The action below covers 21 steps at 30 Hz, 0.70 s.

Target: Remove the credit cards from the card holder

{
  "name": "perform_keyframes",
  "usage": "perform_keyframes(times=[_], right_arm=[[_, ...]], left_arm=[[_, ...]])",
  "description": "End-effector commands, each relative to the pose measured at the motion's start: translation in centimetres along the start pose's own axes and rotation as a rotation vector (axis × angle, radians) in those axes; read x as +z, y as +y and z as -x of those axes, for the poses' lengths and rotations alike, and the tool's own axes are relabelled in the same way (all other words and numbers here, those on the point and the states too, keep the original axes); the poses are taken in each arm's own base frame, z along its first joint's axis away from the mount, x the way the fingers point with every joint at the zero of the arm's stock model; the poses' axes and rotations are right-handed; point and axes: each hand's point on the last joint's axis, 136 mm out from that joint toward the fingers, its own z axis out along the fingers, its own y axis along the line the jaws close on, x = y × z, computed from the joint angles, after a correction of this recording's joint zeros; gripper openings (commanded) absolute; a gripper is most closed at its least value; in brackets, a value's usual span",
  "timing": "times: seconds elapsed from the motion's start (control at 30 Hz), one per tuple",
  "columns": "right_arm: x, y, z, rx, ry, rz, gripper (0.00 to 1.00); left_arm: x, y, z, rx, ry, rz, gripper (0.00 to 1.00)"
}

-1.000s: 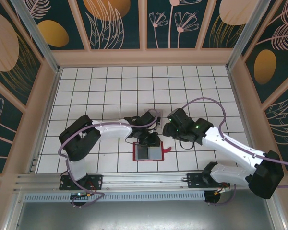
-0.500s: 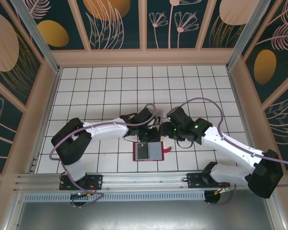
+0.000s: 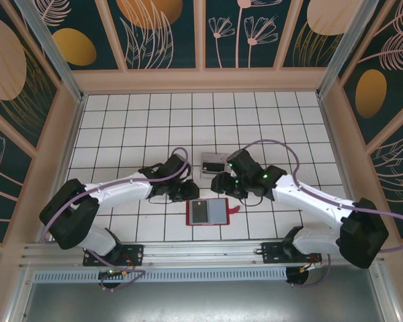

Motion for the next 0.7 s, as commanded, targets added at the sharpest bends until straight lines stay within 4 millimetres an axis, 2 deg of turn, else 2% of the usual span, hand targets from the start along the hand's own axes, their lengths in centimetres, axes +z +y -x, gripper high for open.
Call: perform_keyframes(times=[0.0, 0.3, 0.43, 0.67], right_arm=[[1.5, 0.4, -1.3, -0.011, 0.062, 0.032, 0.50], [5.2, 0.1, -4.0, -0.013, 0.163, 0.045, 0.33], [6.3, 0.1, -4.6, -0.020, 0.184, 0.024, 0.30], [7.1, -1.6, -5.1, -0.023, 0.183, -0.093, 0.27]], left_arm=[[-0.3, 1.0, -0.5, -0.002, -0.005, 0.016, 0.21], [0.2, 2.1, -2.5, -0.013, 0.063, 0.007, 0.22], [0.1, 2.3, -3.0, -0.009, 0.078, 0.010, 0.23], [0.5, 2.6, -3.3, -0.010, 0.101, 0.014, 0.23]])
